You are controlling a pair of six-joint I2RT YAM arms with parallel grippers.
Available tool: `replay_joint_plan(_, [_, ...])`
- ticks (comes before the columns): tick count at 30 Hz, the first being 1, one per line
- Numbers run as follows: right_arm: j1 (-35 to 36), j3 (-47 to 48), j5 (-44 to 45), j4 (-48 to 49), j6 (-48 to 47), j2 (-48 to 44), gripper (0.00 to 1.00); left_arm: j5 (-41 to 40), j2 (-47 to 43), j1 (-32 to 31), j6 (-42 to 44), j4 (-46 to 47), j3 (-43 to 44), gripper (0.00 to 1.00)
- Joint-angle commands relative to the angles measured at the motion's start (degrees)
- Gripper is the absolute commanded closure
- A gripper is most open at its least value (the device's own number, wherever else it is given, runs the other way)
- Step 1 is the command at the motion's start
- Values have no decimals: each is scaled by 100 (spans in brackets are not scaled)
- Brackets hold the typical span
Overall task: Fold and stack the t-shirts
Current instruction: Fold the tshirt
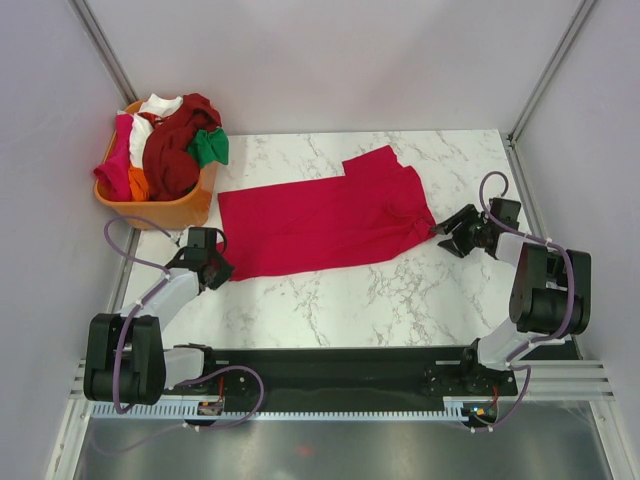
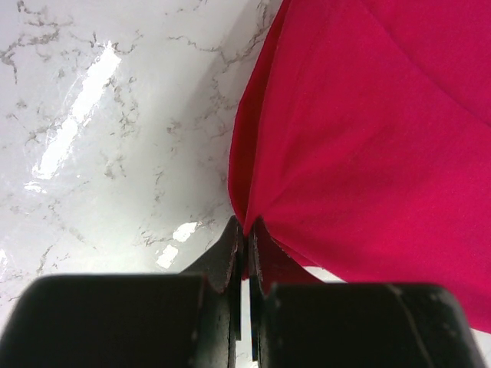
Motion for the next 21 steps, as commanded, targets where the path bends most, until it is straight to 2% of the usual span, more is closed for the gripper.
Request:
replay_joint_plan(1, [99, 143, -6, 170, -110, -121, 41, -102, -19, -27, -107, 124, -9, 98])
replay_joint_plan(8, [433, 125, -76, 583, 119, -86, 50, -111, -36, -45, -107, 124, -18, 98])
replay_joint_plan(21, [856, 72, 12, 776, 330, 143, 55, -129, -45, -62, -99, 132, -35, 98])
